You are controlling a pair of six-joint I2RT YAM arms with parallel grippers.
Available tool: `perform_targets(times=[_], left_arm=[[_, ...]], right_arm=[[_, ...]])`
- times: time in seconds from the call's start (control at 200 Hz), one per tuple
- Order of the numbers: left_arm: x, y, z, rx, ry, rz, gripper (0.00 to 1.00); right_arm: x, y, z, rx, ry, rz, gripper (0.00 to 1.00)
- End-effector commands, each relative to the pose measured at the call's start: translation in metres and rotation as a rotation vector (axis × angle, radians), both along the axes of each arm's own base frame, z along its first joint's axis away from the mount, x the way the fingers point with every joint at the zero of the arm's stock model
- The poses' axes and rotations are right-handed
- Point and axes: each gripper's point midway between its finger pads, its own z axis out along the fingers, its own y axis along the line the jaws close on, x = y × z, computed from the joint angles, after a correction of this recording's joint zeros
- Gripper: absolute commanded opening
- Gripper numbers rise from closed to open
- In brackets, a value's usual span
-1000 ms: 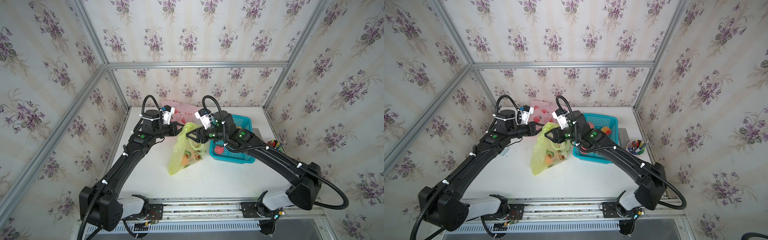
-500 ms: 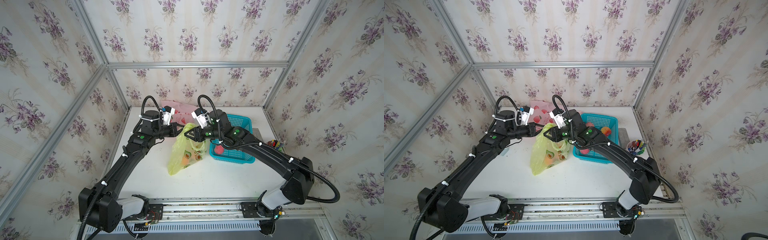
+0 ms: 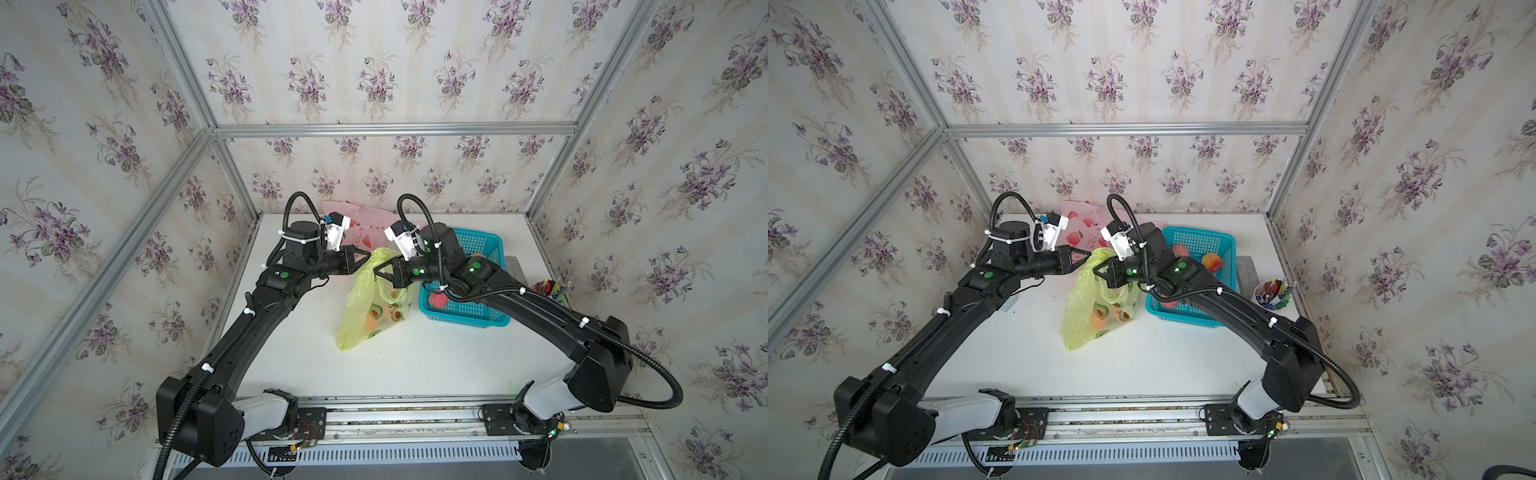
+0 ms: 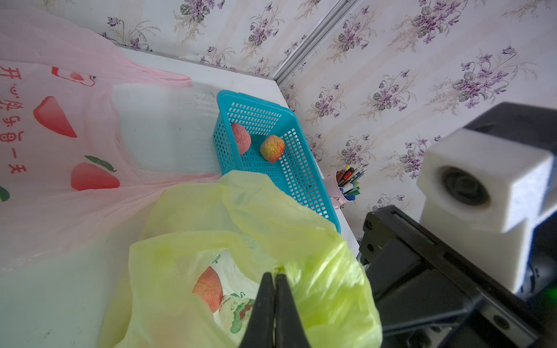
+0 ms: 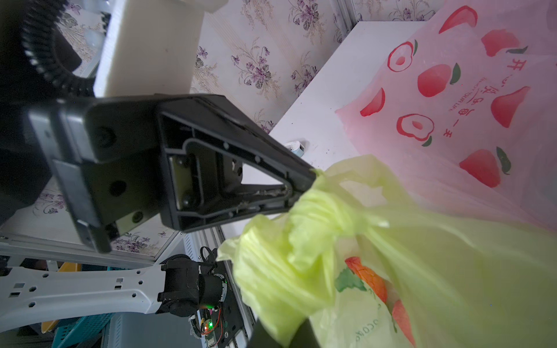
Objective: Place the peach into a plastic bag & tie a knot
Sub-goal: Tie the plastic bag at the center of the board.
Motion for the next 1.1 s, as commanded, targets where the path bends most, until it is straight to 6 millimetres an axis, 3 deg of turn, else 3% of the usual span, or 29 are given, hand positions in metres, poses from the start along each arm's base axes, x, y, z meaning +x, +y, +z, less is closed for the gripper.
perform_targets(times=[0.0,0.21,0.505,0.599,0.694,0.839,0.949,1.004,1.099], left_arm=[[0.024,0.025,0.000,0.122,-0.061,0.144,0.00],[0.049,0.053,-0.014,0.243,-0.051,0.289,0.00],[0.075,0.106,-0.010,0.356,-0.068,0.501,0.00],[0.083,0.110,-0.009,0.344,-0.060,0.498,0.00],[0.088,0.105,-0.010,0.322,-0.050,0.471,0.00],[0.086,0.083,0.011,0.215,-0.083,0.367,0.00],[0.077,0.069,0.047,0.122,-0.165,0.302,0.00],[0.071,0.071,0.068,0.113,-0.213,0.311,0.00],[0.064,0.092,0.099,0.138,-0.270,0.394,0.00]], right_arm=[[-0.015,-0.008,-0.004,0.008,0.019,0.023,0.00],[-0.041,-0.032,-0.032,-0.008,0.077,0.020,0.00],[-0.069,-0.065,-0.085,-0.104,0.162,-0.011,0.00],[-0.078,-0.079,-0.098,-0.148,0.183,-0.028,0.00],[-0.083,-0.089,-0.099,-0.155,0.181,-0.044,0.00],[-0.077,-0.087,-0.085,-0.141,0.141,-0.051,0.00],[-0.064,-0.076,-0.076,-0.139,0.107,-0.049,0.00],[-0.057,-0.068,-0.074,-0.134,0.095,-0.038,0.00],[-0.045,-0.048,-0.069,-0.131,0.094,0.003,0.00]])
